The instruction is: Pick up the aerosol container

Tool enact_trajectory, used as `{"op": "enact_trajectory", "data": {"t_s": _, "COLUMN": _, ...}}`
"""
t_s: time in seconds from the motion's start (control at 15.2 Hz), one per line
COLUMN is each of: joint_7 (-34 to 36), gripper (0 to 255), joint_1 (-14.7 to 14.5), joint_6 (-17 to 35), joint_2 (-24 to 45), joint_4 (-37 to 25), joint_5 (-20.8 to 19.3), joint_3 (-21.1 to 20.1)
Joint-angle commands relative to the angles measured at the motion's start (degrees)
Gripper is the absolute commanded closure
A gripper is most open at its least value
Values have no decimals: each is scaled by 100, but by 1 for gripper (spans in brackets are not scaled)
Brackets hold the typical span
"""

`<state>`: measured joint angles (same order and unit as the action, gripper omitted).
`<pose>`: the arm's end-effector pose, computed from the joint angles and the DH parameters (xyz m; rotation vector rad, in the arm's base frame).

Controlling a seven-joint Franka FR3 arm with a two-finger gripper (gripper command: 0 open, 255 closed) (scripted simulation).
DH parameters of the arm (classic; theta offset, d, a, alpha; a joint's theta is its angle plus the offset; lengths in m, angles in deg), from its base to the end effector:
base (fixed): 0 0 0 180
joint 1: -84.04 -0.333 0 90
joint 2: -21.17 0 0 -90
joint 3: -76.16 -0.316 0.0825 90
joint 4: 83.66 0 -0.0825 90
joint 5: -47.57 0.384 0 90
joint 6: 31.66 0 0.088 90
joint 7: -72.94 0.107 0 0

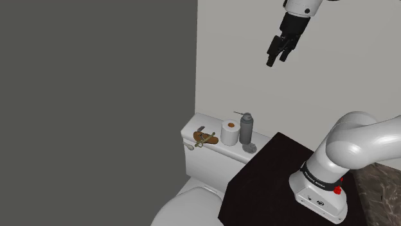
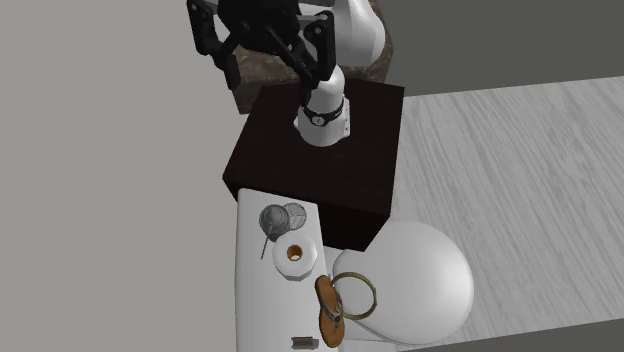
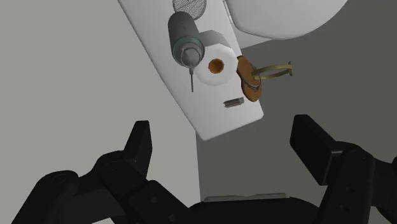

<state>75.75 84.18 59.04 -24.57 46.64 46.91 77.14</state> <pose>0.3046 -0.0093 0.6341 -3.1329 0.1012 -0.1679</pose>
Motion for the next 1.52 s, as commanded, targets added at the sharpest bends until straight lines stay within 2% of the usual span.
{"op": "enact_trajectory", "data": {"t_s": 0.0, "joint_7": 0, "gripper": 0, "joint_1": 0, "joint_6": 0, "joint_2": 0, "joint_4": 0, "joint_5": 0, "joint_3": 0}}
{"op": "enact_trajectory", "data": {"t_s": 0.73, "joint_7": -439, "gripper": 0, "joint_1": -74, "joint_6": 1807, "joint_2": 1116, "joint_4": 1148, "joint_5": -115, "joint_3": 203}}
{"op": "enact_trajectory", "data": {"t_s": 1.45, "joint_7": -882, "gripper": 0, "joint_1": -146, "joint_6": 3670, "joint_2": 3082, "joint_4": 1501, "joint_5": -156, "joint_3": 376}}
